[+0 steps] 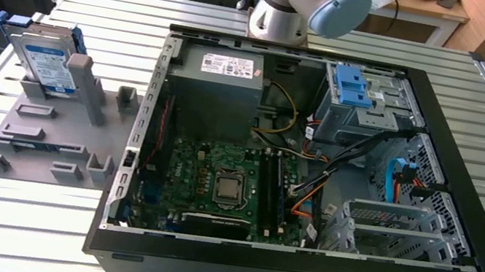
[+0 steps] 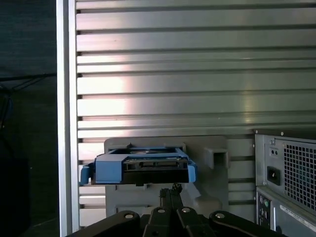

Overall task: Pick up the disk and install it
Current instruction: 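Reach for the disk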

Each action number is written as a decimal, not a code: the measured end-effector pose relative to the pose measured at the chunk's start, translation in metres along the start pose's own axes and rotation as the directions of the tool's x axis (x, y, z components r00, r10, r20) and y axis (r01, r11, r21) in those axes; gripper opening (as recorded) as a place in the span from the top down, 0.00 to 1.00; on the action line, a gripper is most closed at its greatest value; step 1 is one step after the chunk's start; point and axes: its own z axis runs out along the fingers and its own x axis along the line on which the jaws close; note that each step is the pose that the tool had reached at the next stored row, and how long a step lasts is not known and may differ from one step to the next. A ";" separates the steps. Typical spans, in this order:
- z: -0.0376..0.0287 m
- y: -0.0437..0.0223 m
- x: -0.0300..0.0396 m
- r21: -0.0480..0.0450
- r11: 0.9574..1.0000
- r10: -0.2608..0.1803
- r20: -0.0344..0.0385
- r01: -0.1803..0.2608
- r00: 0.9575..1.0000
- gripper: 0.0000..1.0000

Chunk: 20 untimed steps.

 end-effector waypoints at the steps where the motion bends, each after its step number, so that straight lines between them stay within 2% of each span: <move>1: 0.0001 -0.0001 0.0016 0.000 1.000 0.000 0.000 0.000 1.000 0.89; 7: 0.0005 -0.0005 0.0112 0.000 1.000 0.000 0.000 0.000 1.000 0.89; 20: 0.0017 -0.0011 0.0258 0.000 1.000 0.000 0.000 0.000 1.000 0.89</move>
